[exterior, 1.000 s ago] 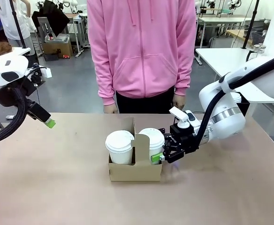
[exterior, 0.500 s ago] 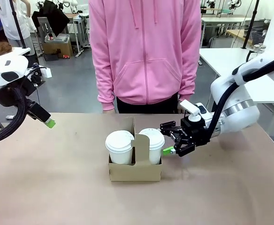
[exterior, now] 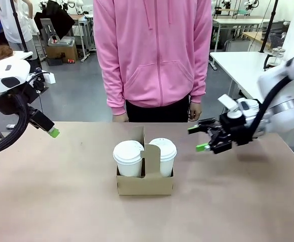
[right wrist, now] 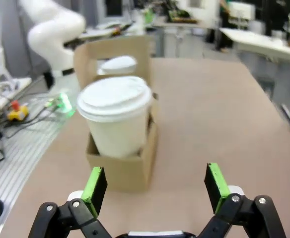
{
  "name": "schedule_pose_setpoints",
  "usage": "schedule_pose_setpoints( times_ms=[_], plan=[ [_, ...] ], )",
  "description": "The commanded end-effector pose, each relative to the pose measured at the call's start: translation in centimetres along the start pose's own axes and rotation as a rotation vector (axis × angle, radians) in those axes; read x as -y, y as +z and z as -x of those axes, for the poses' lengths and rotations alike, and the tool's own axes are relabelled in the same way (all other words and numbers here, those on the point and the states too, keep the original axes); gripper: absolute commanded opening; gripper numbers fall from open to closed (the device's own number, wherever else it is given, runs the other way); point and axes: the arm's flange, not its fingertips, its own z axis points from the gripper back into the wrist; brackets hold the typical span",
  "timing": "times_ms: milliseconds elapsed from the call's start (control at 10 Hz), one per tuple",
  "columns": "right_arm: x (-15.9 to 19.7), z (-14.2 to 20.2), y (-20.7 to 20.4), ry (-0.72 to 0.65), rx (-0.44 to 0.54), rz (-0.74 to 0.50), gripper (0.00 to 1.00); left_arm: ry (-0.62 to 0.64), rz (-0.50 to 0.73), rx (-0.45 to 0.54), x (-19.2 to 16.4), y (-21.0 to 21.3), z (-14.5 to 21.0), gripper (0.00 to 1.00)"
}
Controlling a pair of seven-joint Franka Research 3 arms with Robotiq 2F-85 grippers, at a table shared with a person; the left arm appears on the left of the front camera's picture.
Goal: Pour a drink into a cup and package it in a carrier.
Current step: Insert the held 600 ml Paper Cup into the Cup Carrier.
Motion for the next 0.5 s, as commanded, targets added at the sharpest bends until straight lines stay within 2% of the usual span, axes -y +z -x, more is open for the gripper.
schedule_pose_setpoints(
  times_ms=[0, 200, 400],
  plan=[
    [-2.1, -2.7, 4.8, -0.150, -0.118, 0.161, 1.00, -0.001, -0.006, 0.004, 0.0, 0.1, 0.1, 1.00],
    [-4.4, -4.9, 10.6, -0.298, -0.243, 0.354, 1.00, -0.001, -0.006, 0.004, 0.0, 0.1, 0.1, 1.00],
    [-6.1, -5.6, 14.2, -0.377, -0.309, 0.467, 1.00, -0.001, -0.006, 0.004, 0.0, 0.1, 0.1, 1.00]
  ],
)
